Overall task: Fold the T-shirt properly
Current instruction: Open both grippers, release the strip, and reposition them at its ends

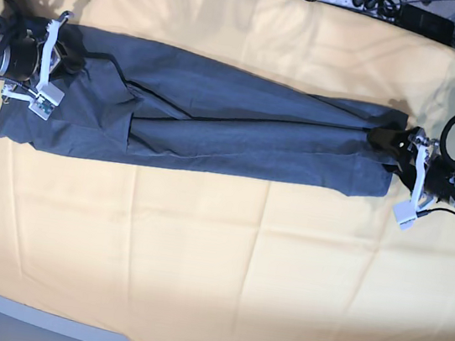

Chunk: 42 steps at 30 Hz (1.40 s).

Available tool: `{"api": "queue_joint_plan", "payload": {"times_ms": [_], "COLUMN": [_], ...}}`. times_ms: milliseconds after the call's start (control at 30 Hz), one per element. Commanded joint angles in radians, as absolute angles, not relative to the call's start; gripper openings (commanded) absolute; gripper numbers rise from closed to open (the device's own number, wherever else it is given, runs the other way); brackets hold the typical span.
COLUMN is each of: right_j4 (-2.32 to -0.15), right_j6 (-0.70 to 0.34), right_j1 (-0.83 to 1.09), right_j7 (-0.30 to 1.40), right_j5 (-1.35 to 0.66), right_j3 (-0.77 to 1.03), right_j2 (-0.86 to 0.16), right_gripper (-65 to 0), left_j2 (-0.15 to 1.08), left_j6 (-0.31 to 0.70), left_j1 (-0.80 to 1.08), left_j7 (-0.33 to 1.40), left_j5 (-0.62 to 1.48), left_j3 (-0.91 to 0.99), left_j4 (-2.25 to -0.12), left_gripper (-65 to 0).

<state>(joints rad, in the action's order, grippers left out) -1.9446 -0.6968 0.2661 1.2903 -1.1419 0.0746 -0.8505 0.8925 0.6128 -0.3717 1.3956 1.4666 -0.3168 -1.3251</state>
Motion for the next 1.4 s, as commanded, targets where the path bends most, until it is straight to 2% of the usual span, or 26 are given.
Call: {"api": "queue_joint_plan", "payload": {"times_ms": [0, 233, 333, 667, 767, 800, 933, 967, 1100, 1300, 1333, 1367], "right_j4": [-1.958, -1.968, -1.967, -1.945, -1.946, -1.946, -1.946, -1.946, -2.000, -2.073, -2.073, -2.073], "right_j6": [-0.698, -0.698, -0.698, -0.698, -0.648, -0.645, -0.657, -0.673, -0.698, -0.698, -0.698, -0.698], "right_j1": [0.257, 0.252, 0.253, 0.258, 0.258, 0.258, 0.257, 0.257, 0.254, 0.255, 0.255, 0.255], "right_j7": [1.286, 1.285, 1.312, 1.189, 1.195, 1.215, 1.351, 1.386, 1.396, 1.396, 1.396, 1.364], "right_j5": [-1.157, -1.361, -1.376, -1.093, -1.038, -1.044, -1.221, -1.278, -1.473, -1.484, -1.457, -1.394], "right_j3": [0.086, 0.087, 0.087, 0.087, 0.087, 0.087, 0.087, 0.087, 0.087, 0.132, 0.149, 0.169], "right_j2": [-0.884, -1.013, -1.028, -1.004, -0.983, -0.981, -0.981, -0.981, -0.984, -0.991, -0.978, -0.956], "right_gripper": [-65.0, -65.0, -65.0, -65.0, -65.0, -64.1, -29.2, -25.1, -24.5, -25.0, -27.0, -32.0], "left_j2": [0.923, 0.952, 0.966, 0.986, 0.992, 0.995, 1.006, 1.011, 1.038, 1.073, 1.074, 1.075], "left_j6": [0.617, 0.620, 0.636, 0.636, 0.636, 0.636, 0.636, 0.635, 0.636, 0.652, 0.657, 0.659], "left_j1": [-0.398, -0.399, -0.399, -0.399, -0.400, -0.400, -0.408, -0.411, -0.416, -0.419, -0.418, -0.418], "left_j7": [1.396, 1.396, 1.396, 1.396, 1.396, 1.396, 1.396, 1.396, 1.396, 1.396, 1.396, 1.396], "left_j5": [1.484, 1.484, 1.484, 1.484, 1.484, 1.484, 1.484, 1.484, 1.484, 1.484, 1.484, 1.484], "left_j3": [-0.304, -0.304, -0.304, -0.304, -0.304, -0.304, -0.304, -0.304, -0.304, -0.295, -0.281, -0.264], "left_j4": [-1.335, -1.335, -1.335, -1.335, -1.335, -1.335, -1.335, -1.335, -1.335, -1.335, -1.335, -1.335], "left_gripper": [-23.0, -23.0, -23.0, -23.0, -23.1, -23.0, -23.0, -23.0, -23.0, -23.1, -23.1, -23.1]}}
